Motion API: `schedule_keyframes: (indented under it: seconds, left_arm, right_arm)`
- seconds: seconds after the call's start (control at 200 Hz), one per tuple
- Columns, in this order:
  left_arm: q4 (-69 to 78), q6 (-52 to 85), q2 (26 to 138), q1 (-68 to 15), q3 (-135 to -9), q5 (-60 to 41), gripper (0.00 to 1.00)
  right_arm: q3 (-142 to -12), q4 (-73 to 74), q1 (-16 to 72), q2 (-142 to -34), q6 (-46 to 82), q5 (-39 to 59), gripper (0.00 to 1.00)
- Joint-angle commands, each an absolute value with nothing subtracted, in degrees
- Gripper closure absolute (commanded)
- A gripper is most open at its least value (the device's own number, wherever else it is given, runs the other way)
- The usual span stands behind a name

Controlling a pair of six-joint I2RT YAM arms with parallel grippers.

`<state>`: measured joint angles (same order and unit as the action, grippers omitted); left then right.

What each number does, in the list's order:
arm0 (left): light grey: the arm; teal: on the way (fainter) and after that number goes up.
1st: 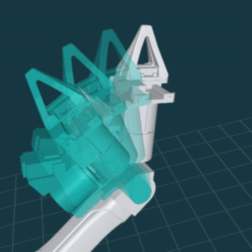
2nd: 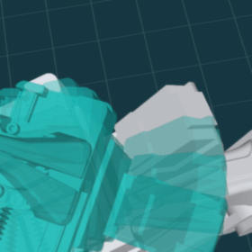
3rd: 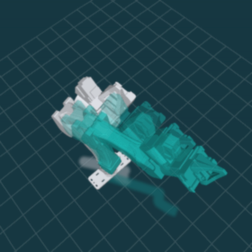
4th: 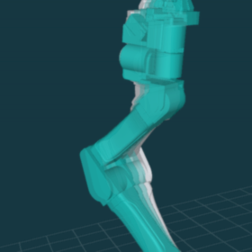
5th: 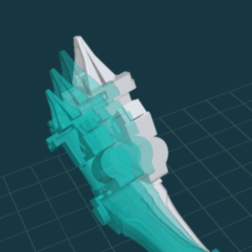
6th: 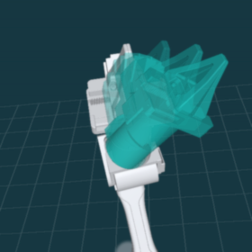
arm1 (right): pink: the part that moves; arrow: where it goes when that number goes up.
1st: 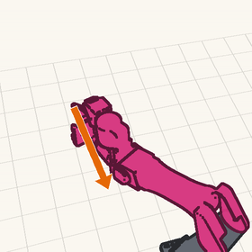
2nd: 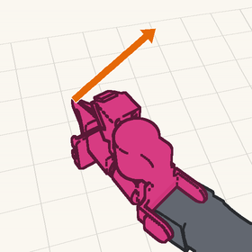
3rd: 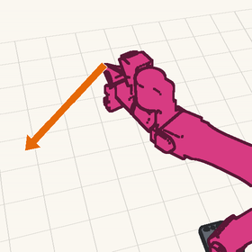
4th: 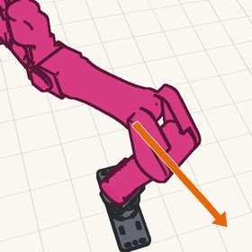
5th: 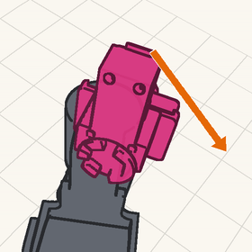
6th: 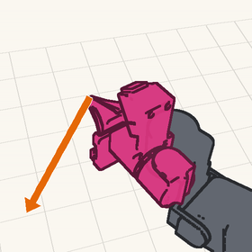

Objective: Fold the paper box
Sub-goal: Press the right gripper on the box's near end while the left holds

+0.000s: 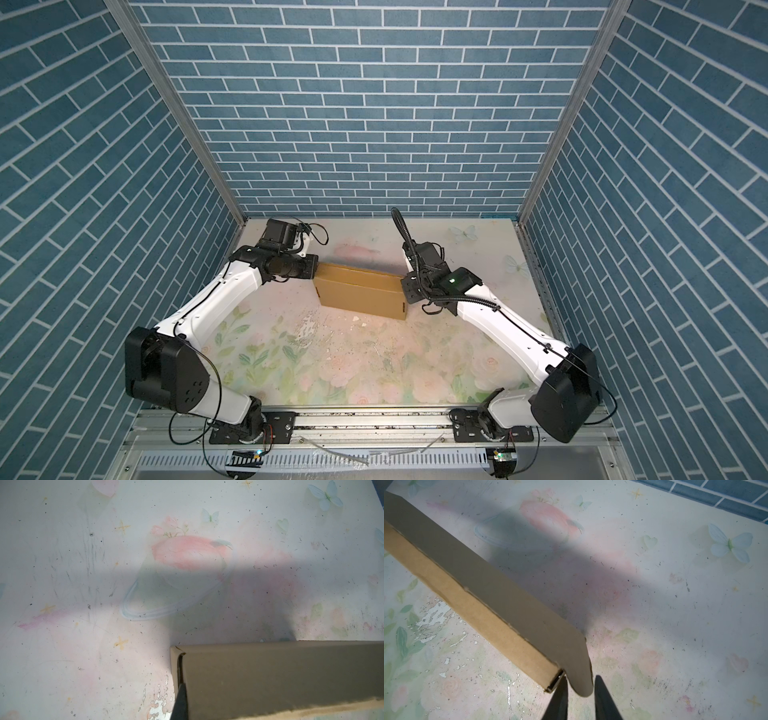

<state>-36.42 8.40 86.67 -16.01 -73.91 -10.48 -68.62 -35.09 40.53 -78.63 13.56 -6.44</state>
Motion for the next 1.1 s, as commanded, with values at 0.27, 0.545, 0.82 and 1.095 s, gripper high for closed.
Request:
schedule_keyframes:
  seconds: [0.27, 0.545, 0.82, 1.095]
  left_arm:
    - [-41.9, 8.1, 87.4, -16.3, -74.6, -10.5, 1.00]
    - [-41.6, 8.4, 87.5, -16.5, -74.3, -11.4, 1.00]
    - [-41.9, 8.5, 87.9, -17.1, -74.6, -11.5, 1.00]
    - [-46.5, 6.4, 88.5, -17.1, -78.8, -12.7, 1.00]
  right_arm:
    - [-71.1, -33.5, 38.9, -81.6, 13.9, -3.8, 0.90]
    - [-73.6, -34.2, 38.8, -83.4, 15.5, -2.0, 0.95]
    - [-74.9, -34.0, 38.8, -84.2, 17.2, -0.2, 0.96]
    - [-75.9, -34.9, 38.9, -84.4, 15.6, 0.0, 0.97]
